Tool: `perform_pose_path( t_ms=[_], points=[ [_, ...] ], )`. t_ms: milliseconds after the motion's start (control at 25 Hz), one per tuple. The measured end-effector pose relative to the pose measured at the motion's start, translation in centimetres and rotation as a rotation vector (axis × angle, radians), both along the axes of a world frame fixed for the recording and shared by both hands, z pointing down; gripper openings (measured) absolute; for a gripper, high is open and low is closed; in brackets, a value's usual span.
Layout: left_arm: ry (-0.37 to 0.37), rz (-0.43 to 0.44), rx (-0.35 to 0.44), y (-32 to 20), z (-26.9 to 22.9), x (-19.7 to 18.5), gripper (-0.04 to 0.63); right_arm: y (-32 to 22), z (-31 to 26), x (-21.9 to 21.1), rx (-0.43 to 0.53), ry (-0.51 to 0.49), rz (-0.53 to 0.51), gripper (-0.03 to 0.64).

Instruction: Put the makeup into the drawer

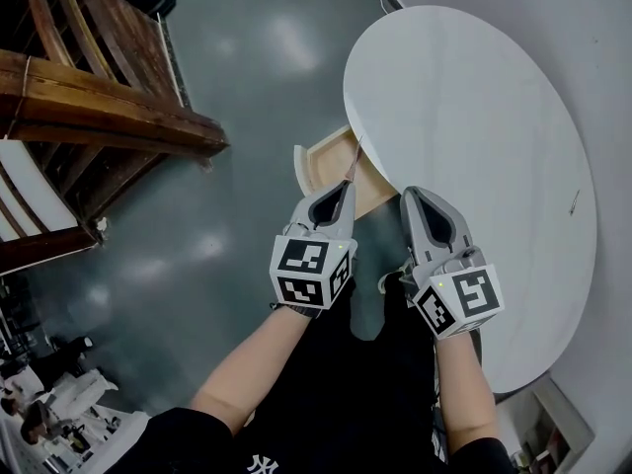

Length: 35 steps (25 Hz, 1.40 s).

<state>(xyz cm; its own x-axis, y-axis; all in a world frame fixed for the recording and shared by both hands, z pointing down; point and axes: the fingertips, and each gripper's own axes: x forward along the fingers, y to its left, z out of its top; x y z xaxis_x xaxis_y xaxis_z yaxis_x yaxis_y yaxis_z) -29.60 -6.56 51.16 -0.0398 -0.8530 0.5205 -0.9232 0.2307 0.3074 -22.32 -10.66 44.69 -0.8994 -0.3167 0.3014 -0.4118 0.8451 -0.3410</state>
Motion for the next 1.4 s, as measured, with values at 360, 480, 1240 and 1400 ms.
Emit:
perform_pose_path(
  t_ms=[360,480,1240,1400],
  points=[
    [0.058,-0.02,-0.022,-1.4,5.9,-0.7,0.009,-0.8,4.1,0.2,-0.024,0.029,0.036,0.015],
    [0.094,-0.029,-0.015,-2.0,7.7,-0.7,0.009,-1.0,5.4,0.6,-0.029,0.038,0.05,0.015],
    [0.094,-0.053,-0.036,-1.5,11.6,-2.3,0.011,0.1,8.4,-1.1,-0.042,0.03,-0.001,0.015],
    [0.072,-0.029,-0.003,-1.8,9.1,-1.5,0.011,-0.2,7.0,-0.9,-0.036,0.017,0.007,0.015]
  ],
)
